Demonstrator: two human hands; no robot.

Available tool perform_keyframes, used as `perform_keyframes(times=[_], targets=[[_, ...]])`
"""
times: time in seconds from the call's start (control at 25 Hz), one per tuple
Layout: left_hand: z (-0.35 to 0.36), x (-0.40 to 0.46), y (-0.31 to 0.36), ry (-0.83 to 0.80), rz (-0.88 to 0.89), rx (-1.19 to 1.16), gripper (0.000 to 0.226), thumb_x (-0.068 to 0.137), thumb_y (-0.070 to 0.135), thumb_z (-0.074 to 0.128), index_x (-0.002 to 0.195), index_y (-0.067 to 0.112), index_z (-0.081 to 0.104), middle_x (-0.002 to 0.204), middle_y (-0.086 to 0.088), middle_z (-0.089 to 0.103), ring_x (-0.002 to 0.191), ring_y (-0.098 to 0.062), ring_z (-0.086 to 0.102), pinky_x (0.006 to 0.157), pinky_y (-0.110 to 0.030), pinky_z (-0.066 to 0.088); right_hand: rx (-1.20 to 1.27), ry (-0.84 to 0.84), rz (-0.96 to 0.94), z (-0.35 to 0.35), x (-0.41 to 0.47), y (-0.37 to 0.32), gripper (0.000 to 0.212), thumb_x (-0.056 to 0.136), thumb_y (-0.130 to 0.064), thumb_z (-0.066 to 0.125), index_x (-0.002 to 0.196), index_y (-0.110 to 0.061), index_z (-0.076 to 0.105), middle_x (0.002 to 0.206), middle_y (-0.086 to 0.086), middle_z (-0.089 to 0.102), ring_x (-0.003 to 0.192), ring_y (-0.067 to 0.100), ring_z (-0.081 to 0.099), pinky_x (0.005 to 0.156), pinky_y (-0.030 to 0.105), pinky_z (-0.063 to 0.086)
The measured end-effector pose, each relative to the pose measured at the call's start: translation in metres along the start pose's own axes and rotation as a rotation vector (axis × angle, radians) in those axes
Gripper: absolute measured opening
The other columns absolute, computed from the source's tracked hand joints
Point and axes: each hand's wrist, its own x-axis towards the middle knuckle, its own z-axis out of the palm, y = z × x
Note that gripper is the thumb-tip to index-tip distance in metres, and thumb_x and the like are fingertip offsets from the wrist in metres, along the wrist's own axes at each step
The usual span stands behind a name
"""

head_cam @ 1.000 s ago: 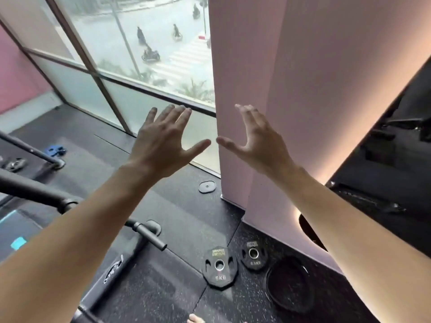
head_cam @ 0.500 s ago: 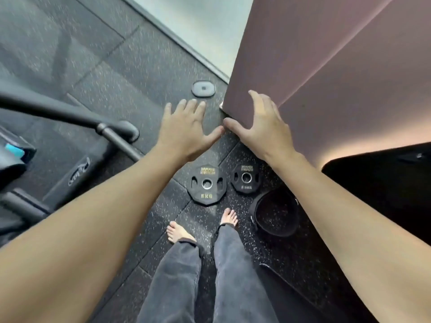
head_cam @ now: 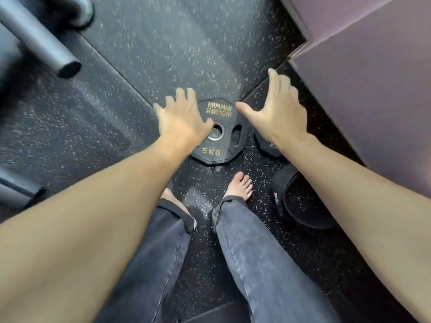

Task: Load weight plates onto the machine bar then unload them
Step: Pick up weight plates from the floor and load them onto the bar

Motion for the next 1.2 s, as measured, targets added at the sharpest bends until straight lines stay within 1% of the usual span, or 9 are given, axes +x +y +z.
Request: perform_keyframes(times=[0.16, 0.32, 0.44, 0.56, 0.68, 0.76, 0.92, 1.04, 1.2], targets=[[0.083, 0.042, 0.005, -0.039, -0.103, -0.143, 0.093, 0.088, 0.054, 0.060, 0.155, 0.006, 0.018, 0.152, -0.018, 0.032, 0.131, -0.042, 0.042, 0.100, -0.062, 0.043, -0.076, -0.063, 0.096, 0.097, 0.036, 0.012, 0.111, 0.079, -0.080, 0.052, 0.157, -0.014, 0.012, 0.151, 0.018, 0.035, 0.133, 0.040, 0.040, 0.099, 0.054, 0.045], [0.140, 0.076, 0.013, -0.041, -0.158, -0.212, 0.105, 0.085, 0.056, 0.066, 0.158, 0.008, 0.007, 0.153, -0.019, 0.023, 0.125, -0.043, 0.043, 0.093, -0.048, 0.046, -0.095, -0.136, 0.122, 0.174, 0.057, 0.013, 0.117, 0.076, -0.082, 0.055, 0.158, -0.014, 0.008, 0.147, 0.021, 0.037, 0.128, 0.042, 0.042, 0.098, 0.050, 0.041], [0.163, 0.100, 0.013, -0.063, -0.224, -0.243, 0.119, 0.080, 0.060, 0.071, 0.158, 0.008, -0.002, 0.151, -0.019, 0.024, 0.124, -0.041, 0.044, 0.094, -0.047, 0.046, -0.103, -0.151, 0.153, 0.214, 0.067, 0.010, 0.125, 0.073, -0.082, 0.059, 0.159, -0.011, 0.002, 0.145, 0.020, 0.038, 0.127, 0.039, 0.043, 0.099, 0.051, 0.039], [0.173, 0.118, 0.016, -0.034, -0.237, -0.152, 0.129, 0.070, 0.067, 0.075, 0.153, -0.003, 0.006, 0.143, -0.020, 0.031, 0.117, -0.039, 0.049, 0.094, -0.045, 0.047, -0.174, -0.075, 0.181, 0.233, 0.074, 0.008, 0.136, 0.067, -0.078, 0.069, 0.158, -0.005, 0.000, 0.143, 0.019, 0.037, 0.123, 0.037, 0.045, 0.094, 0.053, 0.043], [0.171, 0.128, 0.017, -0.030, -0.269, -0.250, 0.117, 0.059, 0.058, 0.086, 0.140, -0.001, 0.027, 0.136, -0.016, 0.036, 0.116, -0.036, 0.052, 0.087, -0.044, 0.052, -0.169, -0.040, 0.192, 0.234, 0.078, 0.009, 0.132, 0.066, -0.068, 0.078, 0.158, -0.006, 0.005, 0.141, 0.018, 0.037, 0.121, 0.036, 0.046, 0.088, 0.048, 0.047], [0.165, 0.127, 0.017, -0.032, -0.274, -0.304, 0.108, 0.056, 0.054, 0.090, 0.133, 0.003, 0.033, 0.133, -0.015, 0.038, 0.116, -0.035, 0.054, 0.084, -0.044, 0.055, -0.134, -0.061, 0.167, 0.227, 0.078, 0.012, 0.124, 0.071, -0.060, 0.080, 0.158, -0.010, 0.007, 0.140, 0.019, 0.036, 0.119, 0.037, 0.046, 0.086, 0.044, 0.047], [0.158, 0.114, 0.013, 0.004, -0.270, -0.242, 0.108, 0.056, 0.060, 0.088, 0.131, 0.002, 0.035, 0.127, -0.017, 0.046, 0.111, -0.031, 0.055, 0.078, -0.038, 0.050, -0.066, -0.021, 0.129, 0.214, 0.065, 0.011, 0.119, 0.070, -0.055, 0.082, 0.159, -0.019, 0.010, 0.138, 0.020, 0.037, 0.115, 0.037, 0.047, 0.086, 0.042, 0.046], [0.135, 0.095, 0.000, 0.050, -0.258, -0.294, 0.108, 0.055, 0.061, 0.087, 0.128, 0.001, 0.035, 0.126, -0.019, 0.046, 0.111, -0.033, 0.054, 0.091, -0.039, 0.048, -0.072, 0.050, 0.090, 0.191, 0.051, -0.003, 0.118, 0.068, -0.055, 0.081, 0.158, -0.021, 0.014, 0.135, 0.019, 0.040, 0.112, 0.037, 0.048, 0.083, 0.042, 0.046], [0.078, 0.064, -0.017, 0.119, -0.229, -0.299, 0.110, 0.053, 0.061, 0.088, 0.129, 0.003, 0.034, 0.124, -0.021, 0.046, 0.108, -0.036, 0.058, 0.091, -0.041, 0.049, -0.054, 0.078, 0.077, 0.134, 0.033, -0.027, 0.117, 0.067, -0.060, 0.080, 0.157, -0.022, 0.016, 0.136, 0.020, 0.039, 0.112, 0.036, 0.049, 0.081, 0.042, 0.045]])
